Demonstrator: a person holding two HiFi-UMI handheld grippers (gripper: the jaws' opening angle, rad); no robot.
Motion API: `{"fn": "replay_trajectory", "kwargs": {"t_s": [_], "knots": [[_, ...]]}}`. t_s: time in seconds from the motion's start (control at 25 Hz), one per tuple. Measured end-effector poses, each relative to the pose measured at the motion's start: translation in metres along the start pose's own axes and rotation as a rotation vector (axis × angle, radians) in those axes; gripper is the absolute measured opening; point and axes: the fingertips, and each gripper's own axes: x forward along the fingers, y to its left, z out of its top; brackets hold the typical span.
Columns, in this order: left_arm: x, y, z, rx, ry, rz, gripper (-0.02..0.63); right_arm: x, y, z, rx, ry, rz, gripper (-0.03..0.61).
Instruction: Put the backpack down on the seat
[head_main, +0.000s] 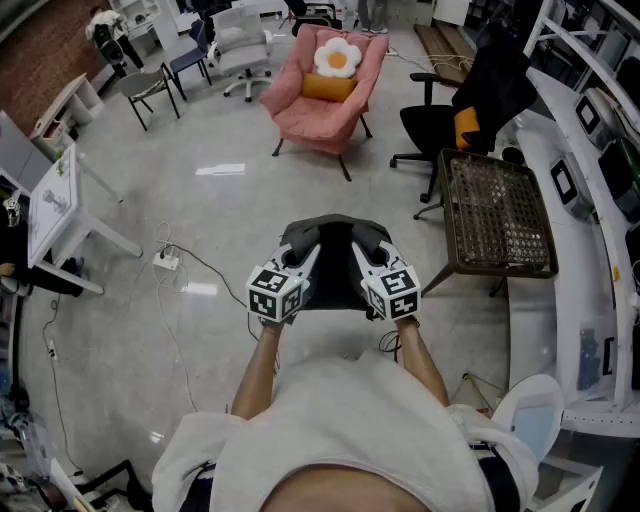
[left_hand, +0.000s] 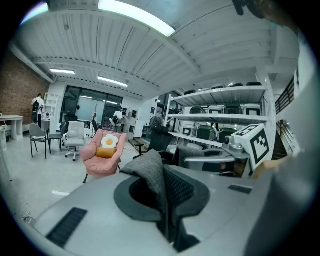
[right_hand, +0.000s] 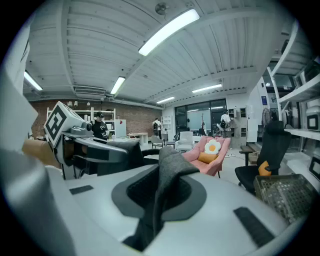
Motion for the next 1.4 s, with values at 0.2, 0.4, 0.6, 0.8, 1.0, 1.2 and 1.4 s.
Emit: {"fn": "replay_trajectory", "kwargs": {"t_s": [0.2, 0.4, 0.6, 0.8, 1.0, 1.2, 1.4], "knots": [[0.004, -0.007, -0.001, -0.002, 0.004, 0.0, 0.035, -0.007, -0.006, -0.004, 0.0, 0.008, 0.002, 0.023], [0.007, -0.018, -0.005, -0.008, 0.012, 0.002, 0.035, -0.016, -0.01, -0.011, 0.005, 0.017, 0.006, 0.023], [0.014, -0.031, -0.008, -0.012, 0.02, 0.01, 0.035, -0.025, -0.019, -0.017, 0.022, 0.022, 0.02, 0.025], [0.024, -0.042, -0.014, -0.026, 0.026, 0.029, 0.035, -0.033, -0.029, -0.025, 0.023, 0.024, 0.041, 0.025], [0.033, -0.049, -0.021, -0.044, 0.024, 0.046, 0.035, -0.036, -0.038, -0.033, 0.017, 0.027, 0.054, 0.025], [0.044, -0.046, -0.021, -0.059, 0.025, 0.057, 0.035, -0.031, -0.048, -0.035, 0.019, 0.034, 0.066, 0.025], [0.06, -0.034, -0.019, -0.062, 0.023, 0.061, 0.035, -0.015, -0.061, -0.036, 0.02, 0.034, 0.071, 0.025]]}}
